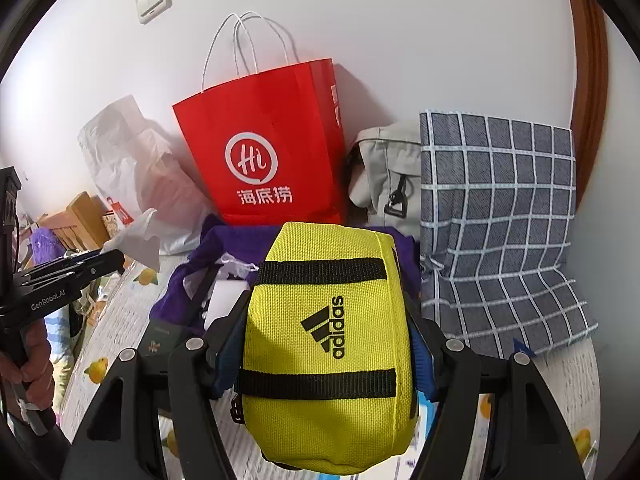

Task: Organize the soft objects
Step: 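Carry the pouch to the purple towel with the right gripper while the left gripper carries the tissue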

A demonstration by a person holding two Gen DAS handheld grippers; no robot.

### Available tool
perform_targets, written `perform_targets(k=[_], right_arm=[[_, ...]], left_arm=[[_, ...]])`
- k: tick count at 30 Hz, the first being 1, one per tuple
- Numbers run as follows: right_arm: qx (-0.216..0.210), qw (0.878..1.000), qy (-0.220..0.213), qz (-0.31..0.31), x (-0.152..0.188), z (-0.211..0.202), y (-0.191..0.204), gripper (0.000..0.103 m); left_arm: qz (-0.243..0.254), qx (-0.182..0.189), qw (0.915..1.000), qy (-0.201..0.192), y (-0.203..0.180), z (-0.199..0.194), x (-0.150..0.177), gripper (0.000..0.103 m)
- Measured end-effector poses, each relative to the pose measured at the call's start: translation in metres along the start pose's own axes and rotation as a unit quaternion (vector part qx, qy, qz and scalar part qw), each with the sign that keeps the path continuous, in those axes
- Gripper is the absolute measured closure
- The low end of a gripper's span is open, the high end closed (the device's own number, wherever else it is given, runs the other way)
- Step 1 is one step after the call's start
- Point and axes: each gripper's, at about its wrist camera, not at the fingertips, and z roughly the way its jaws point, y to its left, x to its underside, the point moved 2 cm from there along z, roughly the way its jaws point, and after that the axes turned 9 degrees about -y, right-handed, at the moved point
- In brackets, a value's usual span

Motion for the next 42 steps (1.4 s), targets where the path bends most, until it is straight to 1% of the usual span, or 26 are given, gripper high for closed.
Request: perform_targets(k=[5, 7, 8, 11, 15, 18, 20, 23, 26, 29, 33, 38, 42], right_arm=[[0.002, 1.0, -0.001, -0.012, -0.011, 0.014, 0.004, 0.036], [0.002, 1.0, -0.001, -0.013, -0.016, 0.019, 0.004, 0.036], [-0.001, 1.0, -0.001, -0.009, -0.017, 0.02, 0.004, 0.036], [-0.02, 1.0, 0.001, 0.003, -0.022, 0.028, 0.001, 0.036], [-0.015, 1.0, 0.006, 0.004, -0.03, 0.043, 0.0, 0.036], [-0.023, 1.0, 0.012, 0.007, -0.035, 0.057, 0.0, 0.036], [-0.028, 0.999, 0.017, 0.007, -0.036, 0.068, 0.0, 0.035], [-0.031, 0.999, 0.028, 0.008, -0.032, 0.085, -0.001, 0.035], [-0.034, 0.998, 0.052, 0.007, -0.023, 0.103, -0.002, 0.035], [-0.031, 0.997, 0.073, 0.008, -0.014, 0.12, -0.007, 0.035], [-0.018, 0.996, 0.087, 0.022, -0.008, 0.135, -0.021, 0.035], [-0.022, 0.993, 0.106, 0.054, 0.002, 0.152, -0.035, 0.035], [-0.03, 0.99, 0.12, 0.061, 0.01, 0.163, -0.035, 0.035]], left_arm=[[-0.002, -0.002, 1.0, -0.002, 0.002, 0.012, -0.01, 0.08], [-0.002, -0.012, 0.9999, 0.002, 0.003, 0.018, -0.012, 0.08], [-0.001, -0.017, 0.9998, 0.003, 0.003, 0.02, -0.013, 0.08], [-0.01, -0.016, 0.9998, 0.009, 0.007, 0.03, -0.018, 0.08], [-0.02, -0.013, 0.9997, 0.009, 0.011, 0.041, -0.023, 0.08], [-0.021, -0.02, 0.9995, 0.008, 0.016, 0.053, -0.021, 0.08], [-0.023, -0.026, 0.9992, 0.02, 0.021, 0.064, -0.02, 0.08], [-0.017, -0.032, 0.9989, 0.03, 0.027, 0.076, -0.017, 0.08], [-0.024, -0.039, 0.9981, 0.041, 0.034, 0.088, -0.014, 0.08], [-0.024, -0.035, 0.9974, 0.058, 0.035, 0.102, -0.008, 0.08], [-0.018, -0.029, 0.9968, 0.072, 0.029, 0.113, -0.001, 0.08], [-0.014, -0.026, 0.9959, 0.086, 0.027, 0.124, 0.005, 0.08], [-0.022, -0.026, 0.9948, 0.096, 0.033, 0.132, 0.008, 0.08]])
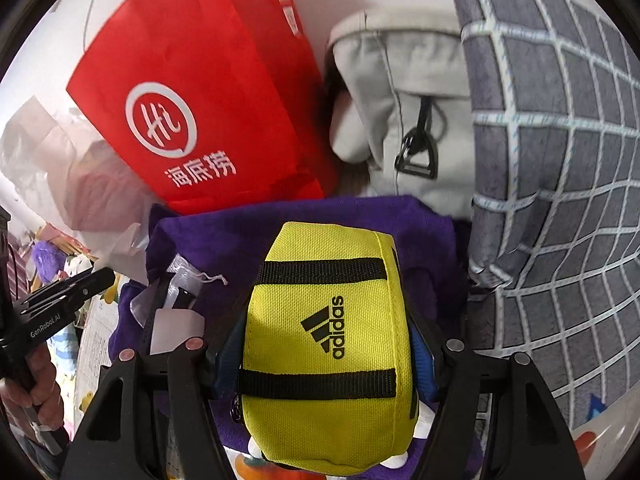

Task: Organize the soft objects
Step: 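Carry the pouch to the purple towel with the right gripper while the left gripper carries the tissue, then release the pouch on the towel with the right gripper while the left gripper releases the tissue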

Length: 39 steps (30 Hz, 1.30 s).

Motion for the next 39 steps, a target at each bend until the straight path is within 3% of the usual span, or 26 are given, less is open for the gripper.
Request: perform_targets(k=[18, 25, 33, 39], right_arm=[[-0.012, 0.998, 0.063, -0.014, 0.016, 0.025, 0.011, 0.029], [-0.024, 0.998, 0.039, -0.034, 0.011, 0.008, 0.022, 0.028], [-0.03, 0.998, 0.047, -0.037, 0.013, 0.013, 0.026, 0.023], [-0.031, 0.999, 0.028, -0.033, 0.01, 0.003, 0.025, 0.022]], left_arm=[[-0.013, -0.004, 0.9992, 0.039, 0.008, 0.029, 0.008, 0.08], [-0.015, -0.003, 0.9986, 0.05, 0.008, 0.034, 0.011, 0.079], [-0.017, 0.002, 0.9983, 0.057, 0.008, 0.043, 0.01, 0.079], [-0.022, 0.007, 0.998, 0.059, 0.009, 0.047, 0.008, 0.079]])
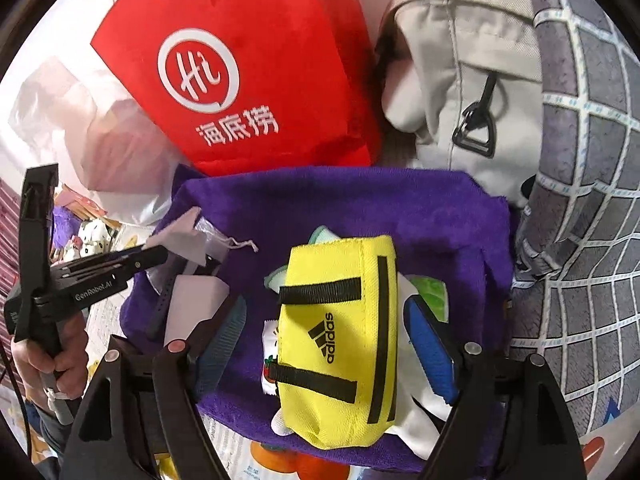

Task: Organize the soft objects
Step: 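Release the pouch on the towel with the right gripper while the left gripper releases the tissue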

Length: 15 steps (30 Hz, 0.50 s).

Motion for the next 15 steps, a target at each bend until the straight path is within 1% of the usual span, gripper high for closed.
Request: perform_targets(k=[3, 4, 6, 7, 8, 10, 15], right_arm=[[0.005, 1.0, -0.008, 0.001, -0.003, -0.007, -0.001, 0.022], [0.004, 1.0, -0.012, -0.002, -0.004, -0.011, 0.0, 0.022], [0.006, 1.0, -0.017, -0.008, -0.005, -0.016, 0.0, 0.022], [0.009, 1.0, -0.022, -0.013, -0.006, -0.019, 0.002, 0.022], [0.01, 1.0, -0.025, -0.017, -0.007, -0.022, 0.004, 0.022], [0.011, 0.999, -0.03, -0.024, -0.007, -0.025, 0.008, 0.022], [-0.007, 0.999, -0.034, -0.025, -0.007, -0.034, 0.018, 0.022]], left_arm=[[-0.005, 0.005, 1.0, 0.005, 0.001, 0.002, 0.001, 0.079], [-0.008, 0.011, 0.9999, 0.007, 0.001, 0.001, 0.001, 0.076], [-0.013, 0.021, 0.9996, 0.013, 0.001, 0.002, 0.001, 0.065], [-0.014, 0.02, 0.9996, 0.014, 0.0, 0.002, 0.001, 0.054], [-0.013, 0.016, 0.9997, 0.014, 0.0, 0.002, 0.001, 0.048], [-0.007, 0.007, 0.9999, 0.009, -0.003, 0.001, 0.0, 0.047], [0.001, 0.008, 1.0, 0.006, -0.009, -0.007, 0.001, 0.047]])
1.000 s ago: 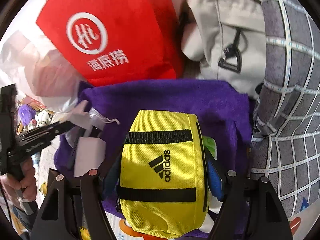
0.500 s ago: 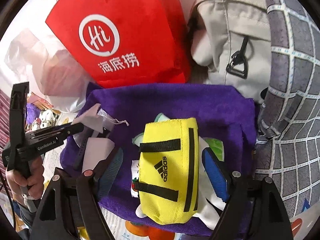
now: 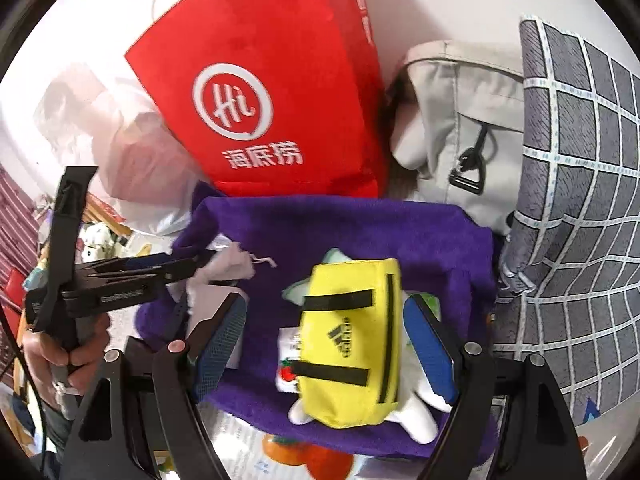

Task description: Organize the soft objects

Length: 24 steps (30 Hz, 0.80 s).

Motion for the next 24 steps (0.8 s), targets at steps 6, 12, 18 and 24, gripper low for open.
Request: perform_targets(k=[6, 12, 18, 24], right_arm=[[0.018, 0.999, -0.015, -0.038, 0.0, -0.013, 0.02, 0.023], [0.029, 0.997, -0.039, -0.055, 0.0, -0.039, 0.039, 0.023], [0.024, 0.998, -0.03, -0.04, 0.019, -0.068, 0.043, 0.022], [0.064, 0.996, -0.047, -0.027, 0.051, -0.128, 0.04, 0.016]], left_arm=[[0.007, -0.005, 0.9998, -0.02, -0.01, -0.024, 0.001, 0.044], [0.034, -0.016, 0.9974, -0.06, -0.028, -0.065, 0.002, 0.037], [0.024, 0.003, 0.9961, -0.084, -0.036, -0.111, 0.014, 0.035], [0.043, 0.019, 0.9948, -0.09, -0.057, -0.161, 0.052, 0.027]])
